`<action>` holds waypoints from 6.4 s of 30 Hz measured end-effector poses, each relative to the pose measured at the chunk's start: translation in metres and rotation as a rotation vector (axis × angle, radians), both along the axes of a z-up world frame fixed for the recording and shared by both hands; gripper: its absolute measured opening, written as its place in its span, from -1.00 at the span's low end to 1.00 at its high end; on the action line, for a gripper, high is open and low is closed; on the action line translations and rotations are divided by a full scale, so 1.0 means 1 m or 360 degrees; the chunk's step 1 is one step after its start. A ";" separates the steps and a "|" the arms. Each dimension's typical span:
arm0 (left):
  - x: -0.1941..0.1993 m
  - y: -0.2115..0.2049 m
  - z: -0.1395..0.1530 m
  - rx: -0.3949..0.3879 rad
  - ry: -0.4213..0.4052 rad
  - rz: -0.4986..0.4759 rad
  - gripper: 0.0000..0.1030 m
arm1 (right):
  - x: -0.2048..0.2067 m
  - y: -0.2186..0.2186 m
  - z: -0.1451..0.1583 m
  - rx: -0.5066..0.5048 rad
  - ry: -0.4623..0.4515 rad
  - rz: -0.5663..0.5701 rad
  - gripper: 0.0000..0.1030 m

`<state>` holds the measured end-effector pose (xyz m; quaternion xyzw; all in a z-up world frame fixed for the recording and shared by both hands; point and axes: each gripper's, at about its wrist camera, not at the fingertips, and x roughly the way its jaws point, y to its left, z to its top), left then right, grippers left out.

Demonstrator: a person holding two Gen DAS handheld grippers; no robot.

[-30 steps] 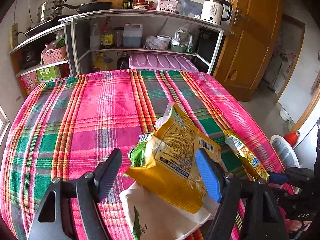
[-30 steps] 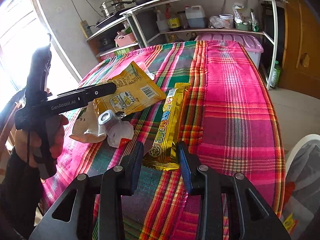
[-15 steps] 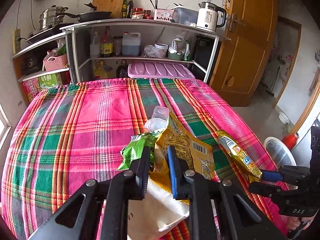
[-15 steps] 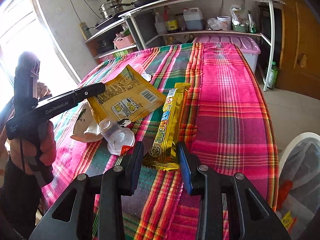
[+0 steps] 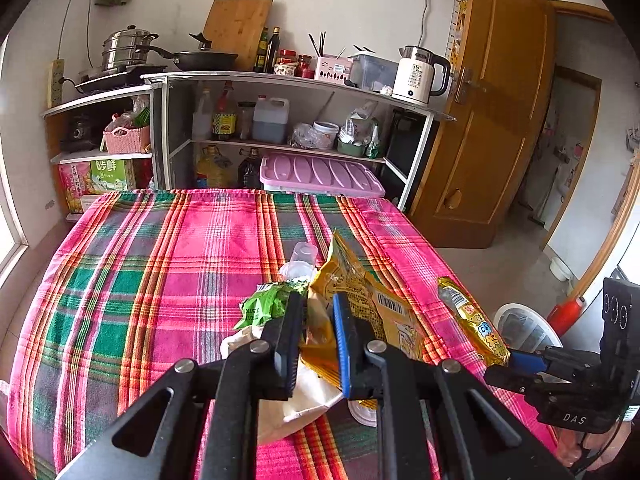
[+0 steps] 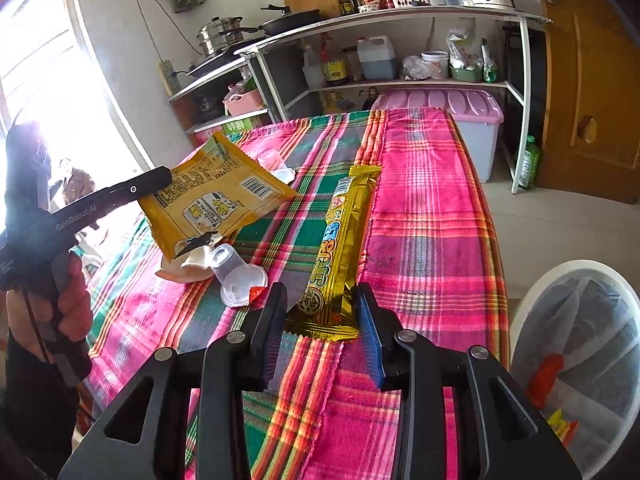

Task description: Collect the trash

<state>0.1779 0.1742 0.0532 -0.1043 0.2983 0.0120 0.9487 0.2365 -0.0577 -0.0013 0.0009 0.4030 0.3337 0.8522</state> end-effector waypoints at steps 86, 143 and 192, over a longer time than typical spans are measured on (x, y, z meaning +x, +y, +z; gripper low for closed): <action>0.009 -0.228 -0.024 -0.0119 0.0106 -0.0562 -0.45 | -0.043 -0.215 0.007 0.0051 -0.0027 -0.0615 -0.18; -0.053 0.020 -0.050 -0.0085 0.0078 0.0197 -0.27 | -0.040 0.029 0.002 -0.0060 -0.0059 0.0089 -0.18; -0.045 0.007 -0.043 -0.0211 0.0138 0.0048 -0.69 | -0.027 0.045 0.013 -0.0079 -0.0143 0.0121 -0.38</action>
